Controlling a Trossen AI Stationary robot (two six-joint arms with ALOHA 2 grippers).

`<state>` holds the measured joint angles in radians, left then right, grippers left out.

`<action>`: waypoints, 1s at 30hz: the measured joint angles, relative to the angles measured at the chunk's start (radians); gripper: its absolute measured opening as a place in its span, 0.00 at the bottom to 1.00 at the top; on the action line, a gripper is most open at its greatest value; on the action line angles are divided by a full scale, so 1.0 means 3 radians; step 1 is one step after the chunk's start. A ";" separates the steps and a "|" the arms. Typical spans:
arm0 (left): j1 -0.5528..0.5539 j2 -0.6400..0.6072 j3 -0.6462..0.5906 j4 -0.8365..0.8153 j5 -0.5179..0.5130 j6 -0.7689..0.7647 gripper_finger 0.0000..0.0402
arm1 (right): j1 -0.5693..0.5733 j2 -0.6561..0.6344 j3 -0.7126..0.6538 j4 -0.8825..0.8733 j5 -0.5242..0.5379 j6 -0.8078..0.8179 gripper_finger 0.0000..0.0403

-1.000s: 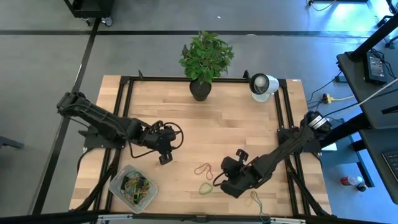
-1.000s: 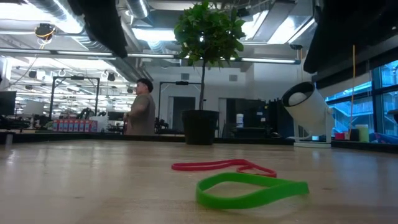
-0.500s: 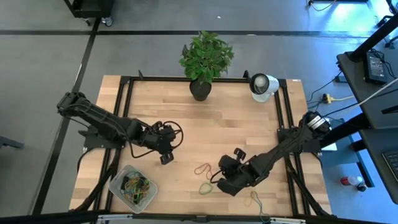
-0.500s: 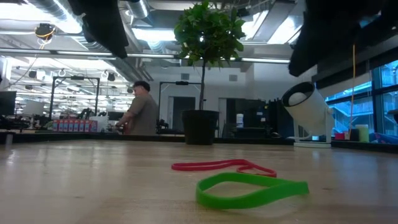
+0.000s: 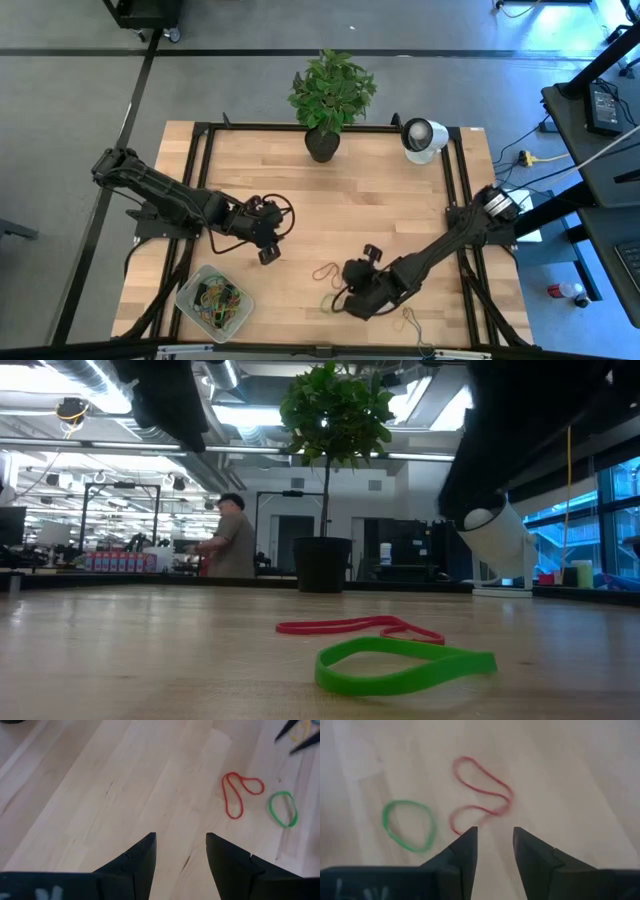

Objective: Pick and place rubber bands into bin
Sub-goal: Put the red rubber band into the gray bin

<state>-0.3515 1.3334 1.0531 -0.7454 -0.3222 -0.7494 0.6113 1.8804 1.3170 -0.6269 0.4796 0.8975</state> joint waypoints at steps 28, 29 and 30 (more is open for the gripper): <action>0.0000 0.0000 0.0001 0.0159 0.0006 -0.0035 0.41 | -0.0457 0.0733 0.0018 0.0473 -0.0339 -0.0245 0.03; 0.0000 0.0000 0.0001 0.0173 0.0005 -0.0002 0.41 | -0.0459 0.0668 0.0022 0.0433 -0.0346 -0.0270 0.03; 0.0000 0.0001 0.0001 0.0198 0.0006 0.0044 0.41 | -0.0459 0.0598 0.0019 0.0350 -0.0367 -0.0304 0.03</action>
<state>-0.3515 1.3338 1.0534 -0.6860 -0.3205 -0.7364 0.4736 2.0598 1.3228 -0.5218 0.3694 0.8062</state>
